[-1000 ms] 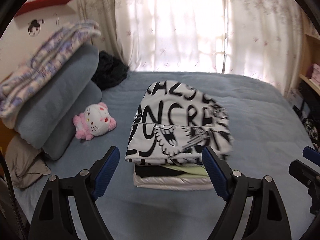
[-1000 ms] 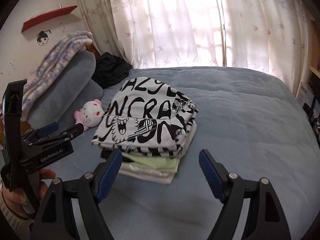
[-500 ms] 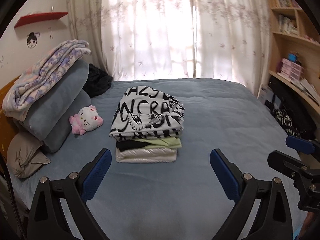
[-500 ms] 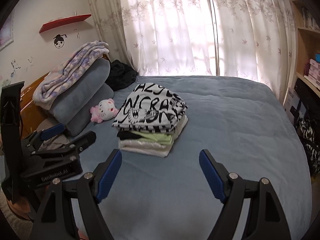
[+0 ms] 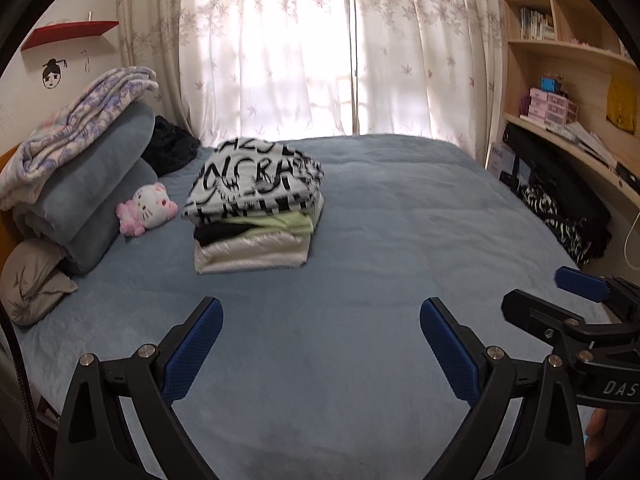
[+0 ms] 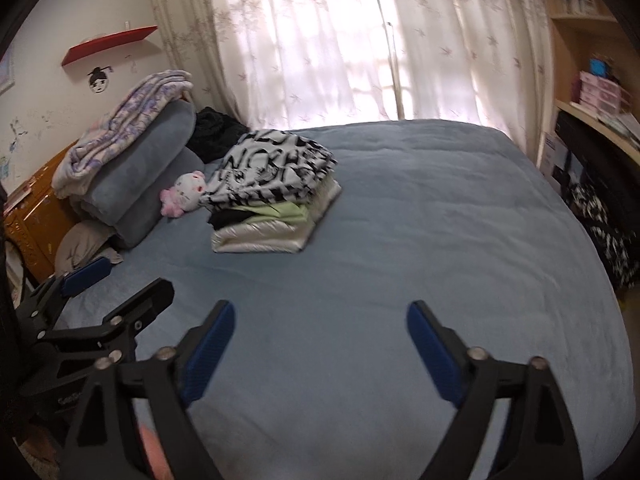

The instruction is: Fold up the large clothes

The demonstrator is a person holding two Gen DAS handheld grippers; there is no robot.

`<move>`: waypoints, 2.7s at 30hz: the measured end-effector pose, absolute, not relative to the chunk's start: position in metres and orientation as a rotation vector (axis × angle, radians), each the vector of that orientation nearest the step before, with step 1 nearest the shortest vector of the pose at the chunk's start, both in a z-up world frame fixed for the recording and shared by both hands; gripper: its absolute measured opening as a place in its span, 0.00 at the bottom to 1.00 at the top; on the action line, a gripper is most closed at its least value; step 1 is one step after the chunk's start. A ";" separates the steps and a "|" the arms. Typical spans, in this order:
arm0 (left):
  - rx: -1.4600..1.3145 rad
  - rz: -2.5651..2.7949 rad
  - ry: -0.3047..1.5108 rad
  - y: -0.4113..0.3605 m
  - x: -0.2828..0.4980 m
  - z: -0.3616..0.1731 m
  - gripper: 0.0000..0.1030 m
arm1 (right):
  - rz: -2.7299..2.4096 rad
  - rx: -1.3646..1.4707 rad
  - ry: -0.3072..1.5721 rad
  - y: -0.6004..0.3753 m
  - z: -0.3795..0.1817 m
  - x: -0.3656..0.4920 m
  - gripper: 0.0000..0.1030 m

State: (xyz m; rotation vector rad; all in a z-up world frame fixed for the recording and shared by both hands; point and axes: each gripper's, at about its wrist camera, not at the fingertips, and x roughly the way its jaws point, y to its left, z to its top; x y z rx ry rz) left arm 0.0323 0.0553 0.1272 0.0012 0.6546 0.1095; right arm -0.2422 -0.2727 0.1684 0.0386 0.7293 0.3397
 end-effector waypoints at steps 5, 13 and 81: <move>-0.037 0.134 0.677 0.051 0.022 0.101 0.95 | 0.275 0.117 0.712 -0.294 0.138 -0.258 0.96; -0.081 0.122 0.721 0.042 0.013 0.063 0.95 | 0.198 0.140 0.727 -0.306 0.103 -0.277 0.97; -0.174 0.122 0.901 0.047 0.002 0.017 0.95 | 0.151 0.067 0.742 -0.289 0.073 -0.307 0.97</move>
